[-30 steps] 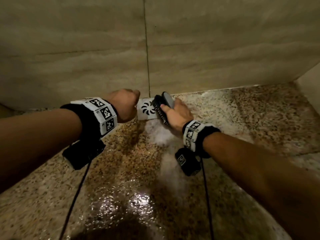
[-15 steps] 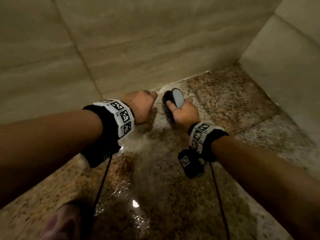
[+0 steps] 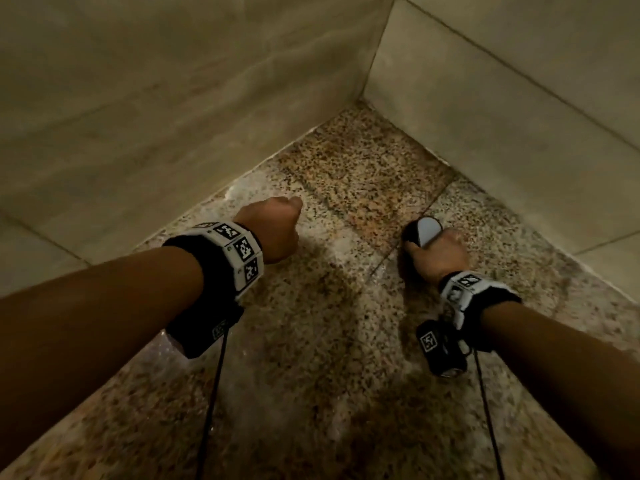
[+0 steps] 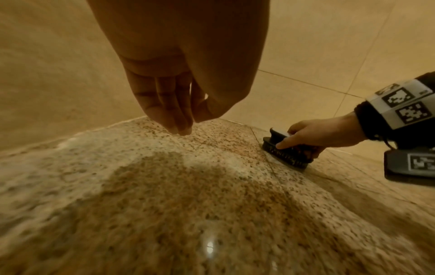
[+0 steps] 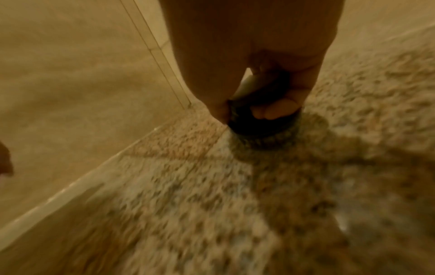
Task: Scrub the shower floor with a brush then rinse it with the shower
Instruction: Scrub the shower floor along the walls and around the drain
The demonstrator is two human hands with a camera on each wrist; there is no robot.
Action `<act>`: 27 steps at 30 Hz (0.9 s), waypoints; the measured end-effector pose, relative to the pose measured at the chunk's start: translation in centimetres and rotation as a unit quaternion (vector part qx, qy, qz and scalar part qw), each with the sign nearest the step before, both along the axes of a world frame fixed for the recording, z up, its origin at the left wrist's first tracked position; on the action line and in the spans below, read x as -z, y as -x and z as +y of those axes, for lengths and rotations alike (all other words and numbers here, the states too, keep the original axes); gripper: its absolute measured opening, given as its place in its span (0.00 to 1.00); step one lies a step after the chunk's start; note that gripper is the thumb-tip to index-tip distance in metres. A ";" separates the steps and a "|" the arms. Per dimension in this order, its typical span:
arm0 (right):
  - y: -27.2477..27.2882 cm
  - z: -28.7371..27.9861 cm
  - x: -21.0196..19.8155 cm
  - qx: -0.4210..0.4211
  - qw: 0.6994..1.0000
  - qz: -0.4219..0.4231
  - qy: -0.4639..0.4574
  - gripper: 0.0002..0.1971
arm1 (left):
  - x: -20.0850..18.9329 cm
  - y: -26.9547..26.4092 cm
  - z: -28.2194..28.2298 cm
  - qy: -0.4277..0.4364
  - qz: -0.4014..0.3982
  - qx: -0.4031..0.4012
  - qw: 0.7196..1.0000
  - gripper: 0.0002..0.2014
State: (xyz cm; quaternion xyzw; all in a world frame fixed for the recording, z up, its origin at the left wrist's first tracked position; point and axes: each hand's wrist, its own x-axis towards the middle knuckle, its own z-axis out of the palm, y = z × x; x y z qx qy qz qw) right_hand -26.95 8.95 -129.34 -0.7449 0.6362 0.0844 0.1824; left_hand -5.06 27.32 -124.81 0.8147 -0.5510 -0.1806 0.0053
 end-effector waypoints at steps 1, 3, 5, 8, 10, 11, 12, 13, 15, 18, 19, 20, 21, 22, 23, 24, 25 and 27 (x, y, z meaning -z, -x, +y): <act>-1.4 1.2 0.1 -0.029 1.000 0.003 0.011 0.47 | 0.3 -0.4 0.3 0.007 0.003 -0.007 1.000 0.13; -5.0 4.4 0.4 -0.114 0.993 -0.009 0.013 0.47 | 1.0 -1.1 1.3 0.014 0.019 -0.027 0.999 0.12; -8.6 8.3 0.7 -0.183 0.981 -0.060 -0.023 0.43 | 1.3 -1.5 2.1 0.014 0.024 -0.043 0.999 0.12; -12.1 12.0 0.6 -0.276 0.953 -0.097 -0.078 0.39 | 0.9 -2.0 2.4 0.026 0.016 -0.049 0.998 0.13; -11.5 11.0 0.2 -0.241 0.957 -0.126 -0.097 0.38 | 0.6 -2.4 2.1 0.034 0.007 -0.041 0.999 0.11; -10.5 9.4 0.0 -0.190 0.967 -0.144 -0.089 0.38 | 0.5 -2.6 1.9 0.034 0.003 -0.040 0.999 0.10; -8.8 7.5 -0.3 -0.134 0.977 -0.151 -0.070 0.38 | 0.5 -2.5 1.8 0.031 0.002 -0.041 0.999 0.09; -6.9 5.2 -0.8 -0.076 0.986 -0.140 -0.042 0.39 | 0.5 -2.4 1.7 0.026 0.003 -0.042 0.999 0.09; -2.7 1.5 -1.5 0.009 0.997 -0.078 0.012 0.42 | 0.6 -1.9 1.5 0.011 0.009 -0.036 0.999 0.10; 0.6 1.9 -1.0 -0.022 0.999 -0.008 0.031 0.44 | 0.7 -1.4 1.4 0.013 0.036 -0.047 0.998 0.09; 0.2 3.2 -0.4 -0.055 0.998 -0.006 0.039 0.43 | 0.7 -1.4 1.5 0.018 0.040 -0.053 0.998 0.09; -0.8 4.9 0.1 -0.086 0.995 -0.008 0.047 0.42 | 0.8 -1.4 1.5 0.023 0.040 -0.057 0.997 0.08; -2.3 6.5 0.5 -0.110 0.993 -0.014 0.047 0.41 | 0.8 -1.5 1.7 0.024 0.040 -0.059 0.997 0.08; -4.0 8.1 0.7 -0.132 0.990 -0.024 0.033 0.40 | 0.8 -1.4 1.9 0.020 0.037 -0.062 0.997 0.08; -5.7 9.4 0.9 -0.158 0.986 -0.042 0.015 0.40 | 0.7 -1.3 2.1 0.013 0.032 -0.067 0.997 0.08; -7.3 10.6 1.0 -0.187 0.980 -0.061 -0.011 0.40 | 0.5 -1.2 2.3 0.008 0.025 -0.073 0.997 0.08; -8.6 11.4 1.2 -0.214 0.973 -0.074 -0.042 0.41 | 0.3 -1.1 2.4 0.007 0.018 -0.073 0.997 0.09; -10.3 12.0 1.3 -0.246 0.959 -0.094 -0.101 0.41 | -0.3 -1.2 2.6 0.012 -0.008 -0.063 0.998 0.10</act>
